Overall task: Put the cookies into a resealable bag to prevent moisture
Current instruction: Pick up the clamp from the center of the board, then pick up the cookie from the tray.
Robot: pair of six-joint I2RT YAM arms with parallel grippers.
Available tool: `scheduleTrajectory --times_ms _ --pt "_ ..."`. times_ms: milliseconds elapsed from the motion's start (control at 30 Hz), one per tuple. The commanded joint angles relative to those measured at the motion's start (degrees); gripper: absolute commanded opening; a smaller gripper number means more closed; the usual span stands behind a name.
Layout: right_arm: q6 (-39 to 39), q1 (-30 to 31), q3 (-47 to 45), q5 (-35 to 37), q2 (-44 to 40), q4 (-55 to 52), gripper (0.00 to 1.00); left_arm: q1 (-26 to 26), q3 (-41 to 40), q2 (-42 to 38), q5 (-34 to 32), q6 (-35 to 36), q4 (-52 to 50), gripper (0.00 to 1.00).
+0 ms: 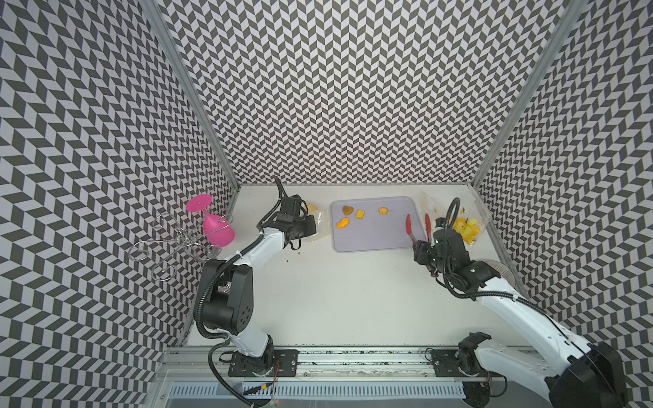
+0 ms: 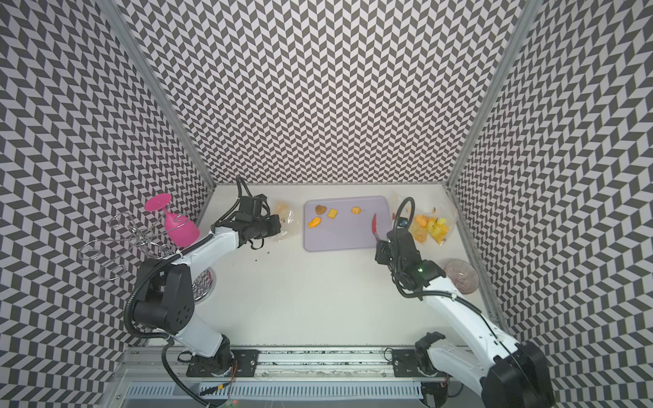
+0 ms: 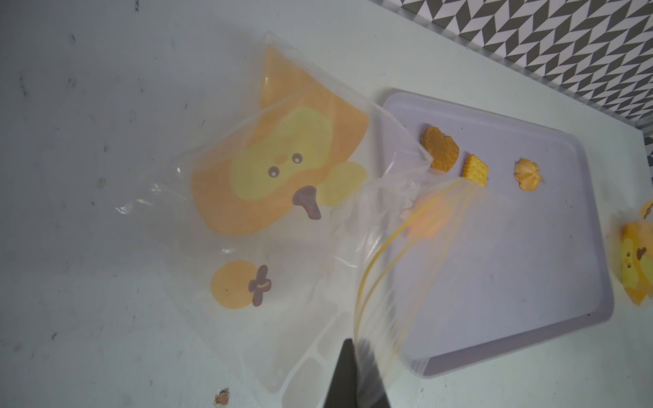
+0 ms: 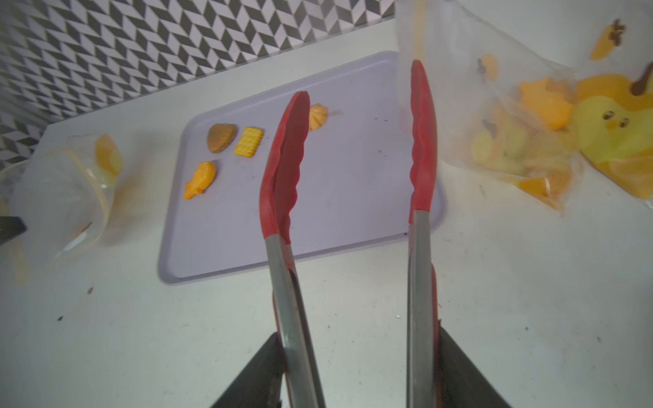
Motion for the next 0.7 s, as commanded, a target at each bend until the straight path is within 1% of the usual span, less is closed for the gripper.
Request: scheduleTrajectory --times_ms 0,133,200,267,333,433,533,667 --pt "-8.67 -0.01 6.23 -7.76 7.13 2.11 0.61 0.91 -0.03 -1.43 1.89 0.38 1.81 0.0" --pt "-11.59 -0.18 15.41 -7.79 18.04 -4.19 0.59 1.65 0.53 -0.42 2.92 -0.04 1.44 0.0" --pt "-12.94 -0.4 18.68 -7.29 22.04 -5.5 0.59 1.99 1.62 0.59 2.97 -0.71 0.78 0.0" --pt "-13.69 -1.08 22.1 -6.24 25.67 -6.7 0.57 2.67 3.07 1.74 3.05 -1.56 -0.07 0.0" --pt "-14.07 -2.35 26.99 -5.47 30.37 -9.51 0.57 3.13 5.48 3.47 3.21 -2.06 -1.39 0.0" --pt "-15.06 -2.65 32.53 -3.16 35.56 -12.27 0.57 3.24 8.79 5.42 2.21 -2.14 -2.57 0.0" --pt "-15.8 -3.15 37.59 -3.99 39.62 -14.39 0.58 3.24 9.8 6.5 2.6 -1.46 -1.75 0.0" --pt "-16.2 -3.66 46.22 -5.02 46.25 -19.15 0.62 3.24 8.36 6.45 2.94 -0.78 -0.48 0.0"
